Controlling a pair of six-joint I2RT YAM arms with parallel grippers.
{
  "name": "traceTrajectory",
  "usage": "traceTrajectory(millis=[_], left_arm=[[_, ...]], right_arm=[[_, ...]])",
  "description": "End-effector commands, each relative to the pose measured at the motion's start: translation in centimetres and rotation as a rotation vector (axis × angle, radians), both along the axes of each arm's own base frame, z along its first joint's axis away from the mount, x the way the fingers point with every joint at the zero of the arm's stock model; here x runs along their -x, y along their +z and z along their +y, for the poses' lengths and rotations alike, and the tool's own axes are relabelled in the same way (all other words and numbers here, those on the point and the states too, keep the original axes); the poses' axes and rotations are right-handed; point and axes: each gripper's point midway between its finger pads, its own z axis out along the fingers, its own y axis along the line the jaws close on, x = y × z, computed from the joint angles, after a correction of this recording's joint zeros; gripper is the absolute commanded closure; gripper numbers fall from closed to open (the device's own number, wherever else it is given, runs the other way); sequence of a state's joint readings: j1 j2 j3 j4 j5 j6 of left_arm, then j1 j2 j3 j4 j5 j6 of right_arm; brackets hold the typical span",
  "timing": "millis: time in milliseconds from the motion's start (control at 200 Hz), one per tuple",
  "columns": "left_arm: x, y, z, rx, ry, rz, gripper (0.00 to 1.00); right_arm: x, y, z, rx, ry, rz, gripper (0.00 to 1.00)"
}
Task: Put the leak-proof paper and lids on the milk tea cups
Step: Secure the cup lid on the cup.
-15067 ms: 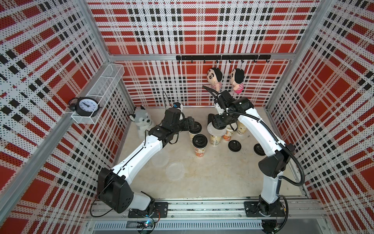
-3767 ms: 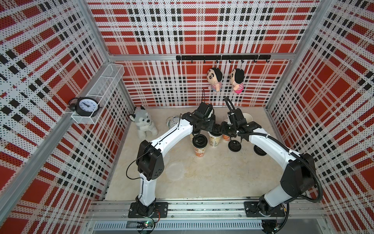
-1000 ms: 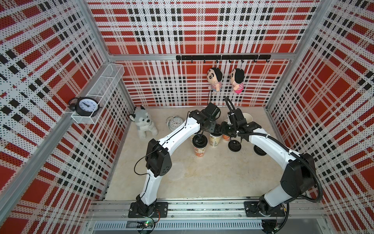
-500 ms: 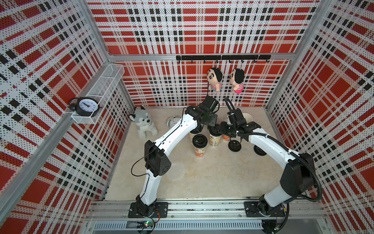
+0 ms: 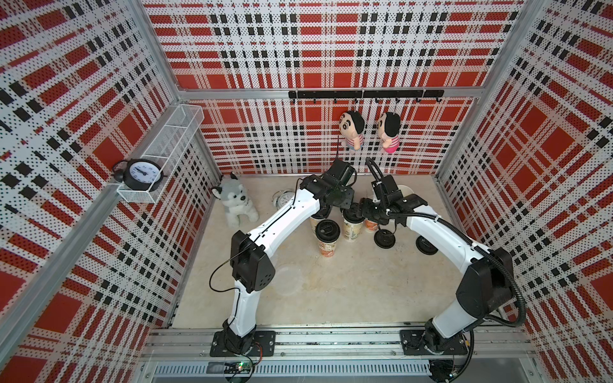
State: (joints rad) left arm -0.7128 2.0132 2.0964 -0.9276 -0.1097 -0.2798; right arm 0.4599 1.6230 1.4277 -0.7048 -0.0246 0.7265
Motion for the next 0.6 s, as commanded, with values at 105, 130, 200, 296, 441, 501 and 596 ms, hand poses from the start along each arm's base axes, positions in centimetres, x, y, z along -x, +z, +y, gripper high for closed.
traceTrajectory(millis=[105,130,200,296,441,501,596], left_arm=[[0.1,4.5,1.9,0.052,0.040,-0.093,0.61],[0.1,4.9,2.2,0.055,0.050,-0.099,0.61],[0.5,6.0,3.5,0.061,0.082,-0.117,0.60],[1.3,6.8,6.3,0.068,0.153,-0.124,0.55],[3.5,3.7,13.4,0.073,0.327,-0.032,0.49],[4.7,1.0,16.9,0.070,0.408,0.031,0.49],[6.8,-3.4,21.7,0.106,0.527,0.129,0.49]], right_arm=[[-0.2,3.0,-0.1,0.020,0.013,-0.046,0.25],[-0.1,3.2,-0.2,0.019,0.013,-0.051,0.24],[0.0,4.1,-0.3,0.016,0.016,-0.070,0.21],[0.5,5.3,-0.7,0.018,0.013,-0.094,0.19],[1.6,6.4,-2.1,0.064,0.007,-0.125,0.18],[2.1,7.1,-2.8,0.080,0.007,-0.144,0.18],[3.0,8.0,-3.5,0.093,0.018,-0.170,0.18]])
